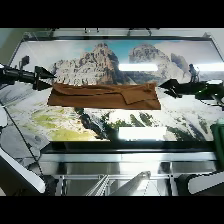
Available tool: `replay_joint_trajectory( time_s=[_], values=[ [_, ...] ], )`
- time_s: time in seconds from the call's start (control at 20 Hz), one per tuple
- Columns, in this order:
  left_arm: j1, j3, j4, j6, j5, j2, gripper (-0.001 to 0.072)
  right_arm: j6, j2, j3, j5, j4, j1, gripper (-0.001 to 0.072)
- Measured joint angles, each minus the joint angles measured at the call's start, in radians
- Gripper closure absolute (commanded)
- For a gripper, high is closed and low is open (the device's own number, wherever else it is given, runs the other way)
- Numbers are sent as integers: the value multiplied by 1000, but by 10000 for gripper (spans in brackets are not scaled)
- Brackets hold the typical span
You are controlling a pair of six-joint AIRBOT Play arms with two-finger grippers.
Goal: Fold the shirts.
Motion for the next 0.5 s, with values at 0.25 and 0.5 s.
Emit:
replay_joint_trajectory(
  time_s=[0.25,0.5],
  values=[
    [20,10,-19,-1,-6,69,712,109,-60,23,52,-69,55,101],
    [-40,-35,-25,42,13,141,712,159,-121,90,8,-79,174,683]
  ],
)
